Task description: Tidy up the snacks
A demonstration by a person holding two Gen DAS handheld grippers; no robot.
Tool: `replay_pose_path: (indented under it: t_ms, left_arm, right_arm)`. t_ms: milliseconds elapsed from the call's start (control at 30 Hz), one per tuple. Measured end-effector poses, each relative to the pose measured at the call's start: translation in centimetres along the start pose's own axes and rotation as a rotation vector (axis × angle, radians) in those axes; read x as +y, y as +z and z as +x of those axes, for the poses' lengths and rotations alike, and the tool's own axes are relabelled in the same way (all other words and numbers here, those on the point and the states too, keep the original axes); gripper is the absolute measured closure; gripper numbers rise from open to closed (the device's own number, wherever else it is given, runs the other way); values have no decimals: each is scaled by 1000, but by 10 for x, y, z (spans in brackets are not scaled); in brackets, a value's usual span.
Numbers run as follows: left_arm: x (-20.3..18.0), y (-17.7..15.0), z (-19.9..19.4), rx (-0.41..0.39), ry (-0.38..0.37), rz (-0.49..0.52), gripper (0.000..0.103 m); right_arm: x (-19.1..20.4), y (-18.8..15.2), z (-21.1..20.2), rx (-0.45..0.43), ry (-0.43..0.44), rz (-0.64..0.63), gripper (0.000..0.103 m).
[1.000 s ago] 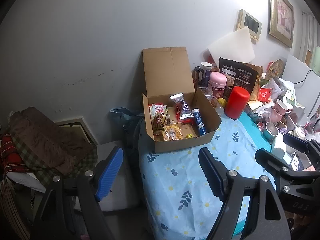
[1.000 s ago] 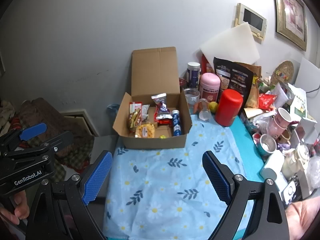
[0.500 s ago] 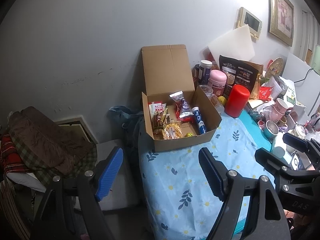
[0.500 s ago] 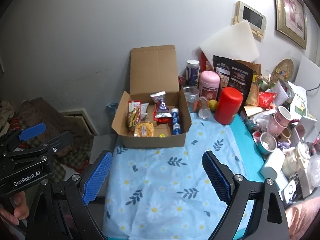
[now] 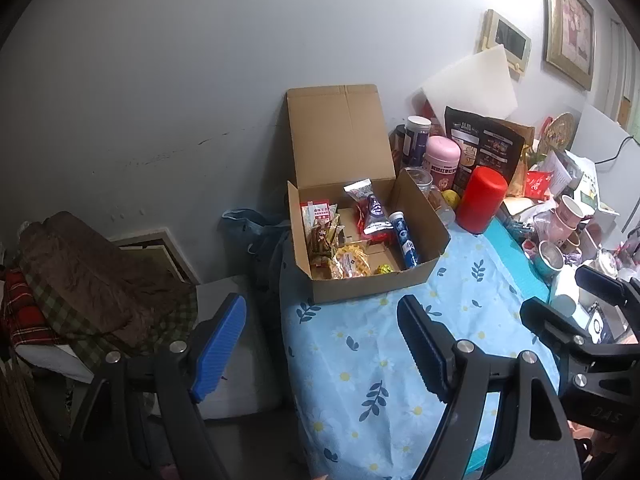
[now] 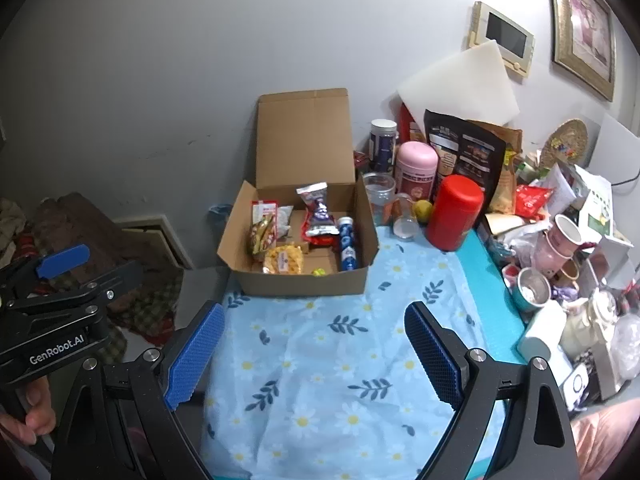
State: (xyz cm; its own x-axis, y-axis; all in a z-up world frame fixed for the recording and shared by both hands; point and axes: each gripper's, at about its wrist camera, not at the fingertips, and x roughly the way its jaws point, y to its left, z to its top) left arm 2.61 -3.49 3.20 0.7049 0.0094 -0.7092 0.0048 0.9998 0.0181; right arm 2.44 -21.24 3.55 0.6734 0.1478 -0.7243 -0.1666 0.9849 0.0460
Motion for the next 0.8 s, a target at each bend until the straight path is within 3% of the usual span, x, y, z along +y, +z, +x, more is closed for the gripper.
replay_pose_path:
  t_ms: [800]
  left_arm:
    - [-6,8,1,6,3,21,25]
  right_arm:
    - [-5,6,4,14,-10,11,10]
